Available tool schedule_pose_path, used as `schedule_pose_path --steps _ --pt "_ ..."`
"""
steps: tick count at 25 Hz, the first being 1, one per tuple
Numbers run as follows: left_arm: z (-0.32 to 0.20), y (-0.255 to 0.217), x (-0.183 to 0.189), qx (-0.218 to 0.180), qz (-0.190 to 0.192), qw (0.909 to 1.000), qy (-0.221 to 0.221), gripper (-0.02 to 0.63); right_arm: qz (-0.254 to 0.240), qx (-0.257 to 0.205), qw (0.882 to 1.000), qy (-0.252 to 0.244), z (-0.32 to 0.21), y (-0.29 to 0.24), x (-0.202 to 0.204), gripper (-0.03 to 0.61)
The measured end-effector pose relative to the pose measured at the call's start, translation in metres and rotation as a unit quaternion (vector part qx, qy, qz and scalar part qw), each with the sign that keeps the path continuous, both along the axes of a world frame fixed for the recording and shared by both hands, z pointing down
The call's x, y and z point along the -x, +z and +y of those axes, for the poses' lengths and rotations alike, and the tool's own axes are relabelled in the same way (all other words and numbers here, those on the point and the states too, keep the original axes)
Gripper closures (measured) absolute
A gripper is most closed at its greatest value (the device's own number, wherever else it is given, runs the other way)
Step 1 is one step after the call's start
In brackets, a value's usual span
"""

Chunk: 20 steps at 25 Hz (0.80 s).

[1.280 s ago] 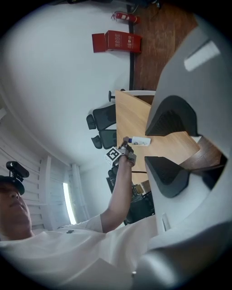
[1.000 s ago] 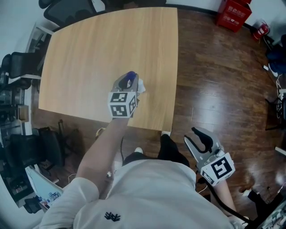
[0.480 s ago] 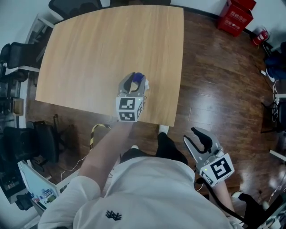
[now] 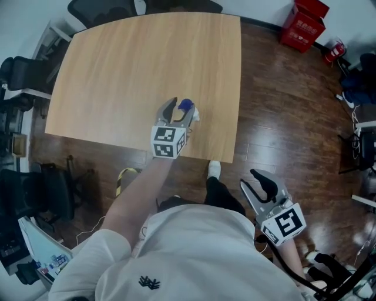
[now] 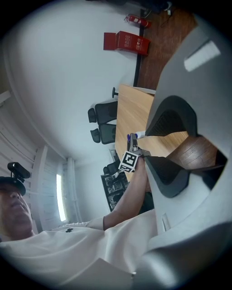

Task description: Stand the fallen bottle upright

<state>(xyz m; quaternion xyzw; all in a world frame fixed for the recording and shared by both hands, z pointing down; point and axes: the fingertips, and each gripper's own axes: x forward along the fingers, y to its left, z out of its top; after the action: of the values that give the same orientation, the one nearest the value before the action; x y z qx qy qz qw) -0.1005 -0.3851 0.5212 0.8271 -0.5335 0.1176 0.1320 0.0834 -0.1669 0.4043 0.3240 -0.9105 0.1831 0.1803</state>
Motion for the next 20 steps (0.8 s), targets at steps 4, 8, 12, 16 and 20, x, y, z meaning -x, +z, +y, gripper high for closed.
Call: schedule_pose_path --steps 4,8,12,16,20 --pt "0.002 0.003 0.001 0.009 0.028 0.9992 0.027 0.342 0.007 -0.004 1.0 0.009 0.009 -0.002 0.007 0.434" --pt "0.006 0.017 -0.002 0.048 0.055 0.9966 0.039 0.322 0.013 -0.008 1.0 0.016 0.019 -0.003 0.014 0.434" --pt "0.013 0.028 0.002 0.069 0.052 0.9954 0.041 0.3 0.017 -0.015 1.0 0.02 0.026 -0.008 0.022 0.434" --pt "0.026 0.026 0.003 0.063 0.045 0.9955 0.056 0.301 0.024 -0.026 0.999 0.028 0.031 -0.012 0.028 0.434" --pt "0.051 0.014 0.008 0.049 0.047 0.9947 0.078 0.302 0.036 -0.045 0.998 0.036 0.042 -0.018 0.039 0.434"
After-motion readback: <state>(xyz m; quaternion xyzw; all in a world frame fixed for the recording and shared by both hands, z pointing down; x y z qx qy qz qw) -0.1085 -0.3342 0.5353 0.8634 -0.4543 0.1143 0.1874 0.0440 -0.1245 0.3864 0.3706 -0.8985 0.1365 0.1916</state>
